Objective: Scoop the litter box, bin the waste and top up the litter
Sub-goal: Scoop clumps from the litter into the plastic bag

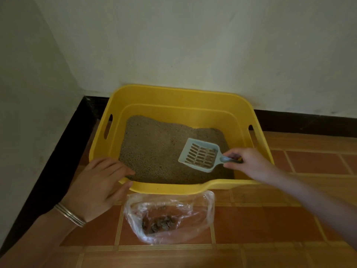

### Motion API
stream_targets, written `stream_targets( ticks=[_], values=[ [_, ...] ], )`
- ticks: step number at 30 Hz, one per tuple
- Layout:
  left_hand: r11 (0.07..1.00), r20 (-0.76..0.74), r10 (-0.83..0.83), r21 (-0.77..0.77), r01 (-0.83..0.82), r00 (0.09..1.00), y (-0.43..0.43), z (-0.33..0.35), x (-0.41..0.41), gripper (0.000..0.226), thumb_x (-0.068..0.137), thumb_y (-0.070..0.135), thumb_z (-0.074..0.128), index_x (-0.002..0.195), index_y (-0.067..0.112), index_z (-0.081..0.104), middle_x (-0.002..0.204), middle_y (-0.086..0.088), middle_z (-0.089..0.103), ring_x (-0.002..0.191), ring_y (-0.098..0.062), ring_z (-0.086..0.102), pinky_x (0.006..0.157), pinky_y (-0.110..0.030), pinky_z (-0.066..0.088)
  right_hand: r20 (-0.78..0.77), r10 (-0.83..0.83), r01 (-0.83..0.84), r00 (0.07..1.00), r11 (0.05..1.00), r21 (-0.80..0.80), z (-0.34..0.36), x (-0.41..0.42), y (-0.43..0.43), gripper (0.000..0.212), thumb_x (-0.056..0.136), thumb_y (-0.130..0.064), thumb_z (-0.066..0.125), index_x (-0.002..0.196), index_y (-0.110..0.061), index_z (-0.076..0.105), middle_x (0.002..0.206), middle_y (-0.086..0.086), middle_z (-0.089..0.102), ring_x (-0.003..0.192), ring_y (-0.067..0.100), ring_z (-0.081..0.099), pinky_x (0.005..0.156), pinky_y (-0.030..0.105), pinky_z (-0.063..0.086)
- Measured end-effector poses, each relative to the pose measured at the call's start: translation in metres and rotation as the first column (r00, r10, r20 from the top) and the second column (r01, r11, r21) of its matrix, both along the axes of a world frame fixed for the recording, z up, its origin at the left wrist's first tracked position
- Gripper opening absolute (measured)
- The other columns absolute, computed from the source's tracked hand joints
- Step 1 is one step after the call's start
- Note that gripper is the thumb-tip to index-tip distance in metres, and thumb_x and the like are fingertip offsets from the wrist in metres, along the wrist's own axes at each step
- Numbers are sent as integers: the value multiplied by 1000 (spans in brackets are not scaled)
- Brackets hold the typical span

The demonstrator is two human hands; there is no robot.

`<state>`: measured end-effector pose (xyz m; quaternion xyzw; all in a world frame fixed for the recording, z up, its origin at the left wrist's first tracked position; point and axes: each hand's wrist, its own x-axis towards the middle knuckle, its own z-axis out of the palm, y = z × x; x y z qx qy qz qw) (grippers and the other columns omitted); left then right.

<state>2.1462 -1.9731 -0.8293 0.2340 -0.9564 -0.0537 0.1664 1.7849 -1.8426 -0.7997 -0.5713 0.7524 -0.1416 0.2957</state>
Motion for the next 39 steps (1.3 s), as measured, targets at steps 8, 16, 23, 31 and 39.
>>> stream_targets(
  ticks=[8,16,23,31,39],
  values=[
    [1000,-9,-20,-2,20,1000,2,2,1,53,97,48,24,96,21,70,91,10,66,96,-7,49,86,-26,31,-8,29,-29,1000,997,-76,18,17,-17,20,83,-20,66,103,-20,64,96,-8,64,85,-2,55,69,3,38],
    [993,-27,-51,102,53,998,15,9,18,41,94,36,37,113,11,64,113,-1,63,107,-15,53,93,-29,38,59,102,-92,993,984,-152,49,67,13,24,79,-17,70,101,-24,66,93,-18,63,90,-5,56,75,8,43],
    [990,-79,-84,107,92,993,41,12,41,34,91,18,43,112,3,65,126,-8,57,125,-21,47,104,-33,38,64,154,-148,986,985,-92,18,100,54,23,80,-20,69,103,-23,66,96,-15,64,88,-3,56,72,14,44],
    [969,96,-181,187,161,979,67,-28,46,35,81,18,45,108,14,66,118,-1,62,115,-17,50,92,-33,45,-163,189,-216,968,962,-165,-26,114,69,31,77,-20,72,107,-16,67,106,-4,66,99,16,58,84,35,50],
    [965,185,-237,158,209,954,73,-46,35,40,77,26,40,105,19,69,112,2,65,112,-14,50,93,-25,39,-491,285,-457,823,846,-275,-42,115,62,32,63,-15,82,93,-10,71,86,1,68,80,23,62,65,37,55]
  ],
)
